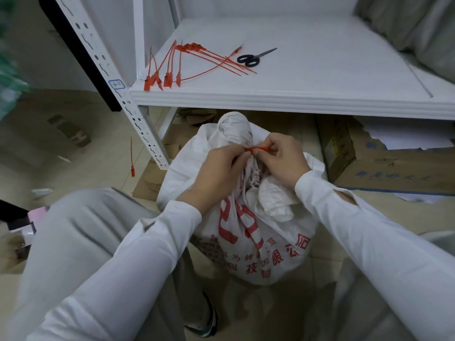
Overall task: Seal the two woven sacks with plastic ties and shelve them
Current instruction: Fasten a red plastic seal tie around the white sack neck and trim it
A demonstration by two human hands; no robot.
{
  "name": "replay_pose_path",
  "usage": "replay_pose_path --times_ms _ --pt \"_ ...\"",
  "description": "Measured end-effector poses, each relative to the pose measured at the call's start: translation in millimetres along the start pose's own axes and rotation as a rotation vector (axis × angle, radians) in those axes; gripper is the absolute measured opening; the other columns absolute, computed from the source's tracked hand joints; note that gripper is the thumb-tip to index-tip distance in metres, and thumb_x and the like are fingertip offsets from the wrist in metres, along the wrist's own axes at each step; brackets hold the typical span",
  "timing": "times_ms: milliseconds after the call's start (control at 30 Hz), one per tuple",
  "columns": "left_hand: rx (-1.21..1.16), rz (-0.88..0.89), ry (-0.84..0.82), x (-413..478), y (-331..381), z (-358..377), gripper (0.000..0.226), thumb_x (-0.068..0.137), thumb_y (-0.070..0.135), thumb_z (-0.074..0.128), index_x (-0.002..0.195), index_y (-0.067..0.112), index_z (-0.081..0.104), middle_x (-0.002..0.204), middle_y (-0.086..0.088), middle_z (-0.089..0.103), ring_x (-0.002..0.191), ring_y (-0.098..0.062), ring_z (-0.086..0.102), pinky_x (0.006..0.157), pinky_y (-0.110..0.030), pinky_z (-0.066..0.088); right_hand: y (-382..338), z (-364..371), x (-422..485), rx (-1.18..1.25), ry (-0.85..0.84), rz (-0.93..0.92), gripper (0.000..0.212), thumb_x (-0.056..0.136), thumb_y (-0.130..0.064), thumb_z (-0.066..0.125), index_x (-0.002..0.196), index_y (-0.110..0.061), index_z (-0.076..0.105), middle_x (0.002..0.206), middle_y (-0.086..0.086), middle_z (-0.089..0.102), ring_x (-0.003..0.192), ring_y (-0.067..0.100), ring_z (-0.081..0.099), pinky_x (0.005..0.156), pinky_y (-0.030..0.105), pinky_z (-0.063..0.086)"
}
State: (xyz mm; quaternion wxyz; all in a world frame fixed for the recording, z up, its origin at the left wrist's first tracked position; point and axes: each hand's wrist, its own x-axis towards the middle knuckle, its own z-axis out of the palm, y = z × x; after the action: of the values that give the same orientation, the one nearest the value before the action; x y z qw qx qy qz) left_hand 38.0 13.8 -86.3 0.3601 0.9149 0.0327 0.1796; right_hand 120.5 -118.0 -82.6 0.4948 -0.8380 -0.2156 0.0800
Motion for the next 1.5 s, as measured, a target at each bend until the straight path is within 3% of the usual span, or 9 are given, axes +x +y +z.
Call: replay_pose_path --times_ms 100,167,233,300,500,700,967,1100,1500 --pt "-0.069 -0.023 0.161 -3 -1 -13 0.015 0.094 0.023 0.061 0.083 0.013 0.060 0.077 0.001 0.058 0.070 -0.004 0.051 0.063 -0.017 0.039 1 -6 -2 0.017 -0.039 0.003 0.017 0.084 -0.015 0.072 0.072 -0.016 0.060 0.077 0.012 0.069 0.068 0.025 0.068 0.069 0.041 0.058" --pt "0.081 0.040 0.283 -1 -8 -16 0.027 0.085 0.024 0.069 0.105 0.009 0.059 0.109 -0.007 0.055 0.100 -0.014 0.051 0.084 -0.028 0.045 -1 -7 -4 0.061 -0.062 0.020 0.013 0.085 -0.013 0.072 0.076 -0.009 0.062 0.071 0.012 0.069 0.059 0.019 0.067 0.061 0.035 0.058" --pt "0.281 0.147 0.221 5 -16 -17 0.055 0.083 0.032 0.071 0.130 0.013 0.051 0.142 -0.010 0.037 0.133 -0.028 0.035 0.110 -0.042 0.033 -4 -8 -6 0.073 -0.082 0.031 0.012 0.084 -0.012 0.072 0.079 -0.005 0.063 0.069 0.012 0.069 0.054 0.016 0.066 0.056 0.031 0.057" --pt "0.346 0.246 0.058 11 -15 -18 0.050 0.087 0.033 0.065 0.134 0.022 0.052 0.152 -0.011 0.031 0.142 -0.034 0.025 0.114 -0.052 0.025 -6 -10 -7 0.062 -0.092 0.043 0.011 0.084 -0.014 0.073 0.078 -0.008 0.065 0.071 0.010 0.071 0.056 0.016 0.068 0.056 0.030 0.057" --pt "0.299 0.196 0.000 20 -8 -20 0.027 0.087 0.022 0.069 0.114 0.024 0.069 0.141 -0.006 0.046 0.129 -0.031 0.036 0.104 -0.038 0.033 -18 -10 -21 -0.169 0.218 0.093 0.027 0.075 -0.033 0.080 0.068 -0.018 0.058 0.070 -0.003 0.060 0.068 0.011 0.055 0.058 0.018 0.042" --pt "0.380 0.203 -0.029 16 -1 -21 0.026 0.087 0.029 0.068 0.113 0.024 0.069 0.139 -0.006 0.045 0.128 -0.032 0.034 0.099 -0.036 0.036 -28 -7 -39 0.046 -0.104 0.354 0.031 0.087 -0.035 0.067 0.074 -0.007 0.072 0.063 0.005 0.070 0.049 0.013 0.065 0.050 0.018 0.049" --pt "0.465 0.159 -0.058 18 10 -23 0.041 0.074 0.047 0.077 0.103 0.022 0.064 0.131 -0.004 0.045 0.122 -0.028 0.035 0.082 -0.033 0.044 -34 6 -44 0.350 -0.118 0.562 0.005 0.085 -0.003 0.067 0.088 0.001 0.069 0.076 0.015 0.072 0.064 0.021 0.073 0.065 0.029 0.060" --pt "0.417 0.122 -0.126 23 10 -25 0.041 0.073 0.048 0.077 0.100 0.024 0.058 0.128 -0.001 0.049 0.119 -0.022 0.043 0.088 -0.032 0.045 -29 11 -46 0.334 -0.091 0.514 0.006 0.085 -0.001 0.065 0.082 0.000 0.071 0.072 0.014 0.072 0.063 0.022 0.070 0.063 0.027 0.056" --pt "0.512 0.041 0.051 16 13 -2 0.014 0.078 0.021 0.066 0.084 0.010 0.058 0.105 -0.007 0.054 0.096 -0.025 0.047 0.065 -0.037 0.051 -20 26 -45 0.119 -0.093 0.323 0.021 0.080 0.008 0.059 0.072 -0.008 0.071 0.069 0.013 0.070 0.064 0.025 0.069 0.063 0.031 0.059"
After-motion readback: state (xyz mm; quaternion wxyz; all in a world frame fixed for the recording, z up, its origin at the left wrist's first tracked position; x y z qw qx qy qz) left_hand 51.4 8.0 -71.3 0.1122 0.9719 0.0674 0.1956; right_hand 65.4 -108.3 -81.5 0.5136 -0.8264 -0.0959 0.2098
